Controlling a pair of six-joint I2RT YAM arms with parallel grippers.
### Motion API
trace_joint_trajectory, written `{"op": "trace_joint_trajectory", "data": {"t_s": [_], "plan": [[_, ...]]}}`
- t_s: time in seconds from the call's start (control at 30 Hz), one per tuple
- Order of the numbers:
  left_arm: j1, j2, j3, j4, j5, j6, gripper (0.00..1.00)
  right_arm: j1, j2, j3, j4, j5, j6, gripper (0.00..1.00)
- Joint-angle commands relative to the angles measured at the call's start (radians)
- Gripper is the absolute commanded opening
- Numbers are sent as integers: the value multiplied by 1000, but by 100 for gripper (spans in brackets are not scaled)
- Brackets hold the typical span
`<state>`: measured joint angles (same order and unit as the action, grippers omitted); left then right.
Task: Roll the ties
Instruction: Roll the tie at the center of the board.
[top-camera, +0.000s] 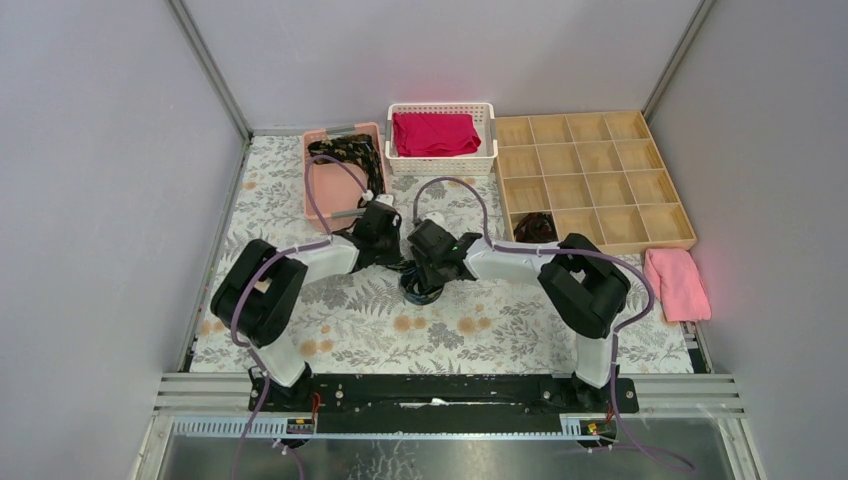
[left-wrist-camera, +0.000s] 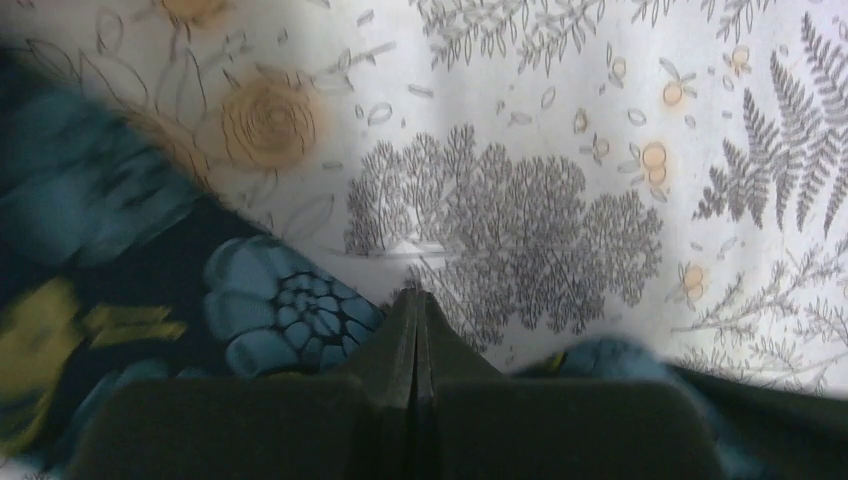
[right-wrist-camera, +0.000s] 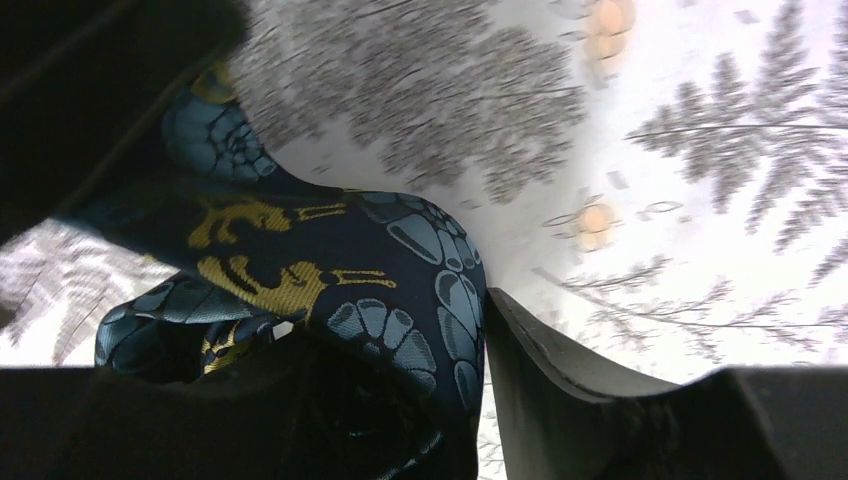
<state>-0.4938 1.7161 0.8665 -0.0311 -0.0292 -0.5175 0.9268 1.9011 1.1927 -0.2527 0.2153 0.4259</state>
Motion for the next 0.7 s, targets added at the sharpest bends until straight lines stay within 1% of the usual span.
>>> {"op": "trace_joint_trajectory", "data": {"t_s": [0.0,0.13,0.27,0.47,0.67], "plan": [[-31,-44,-64,-74,25,-19,0,-67,18,-8,-76,103,4,53],[-79,-113,-113,-98,25,-50,0,-96,46,25,-81,99,10,54],[-131,-171,-146,-101,25,-84,0,-99,82,68,-96,108,16,53],[-191,-190,-153,-103,25,-141,0,-109,126,142,-129,113,31,53],[-259,-225,-150,-99,25,-194,0,-114,177,229,-161,73,8,49]]}}
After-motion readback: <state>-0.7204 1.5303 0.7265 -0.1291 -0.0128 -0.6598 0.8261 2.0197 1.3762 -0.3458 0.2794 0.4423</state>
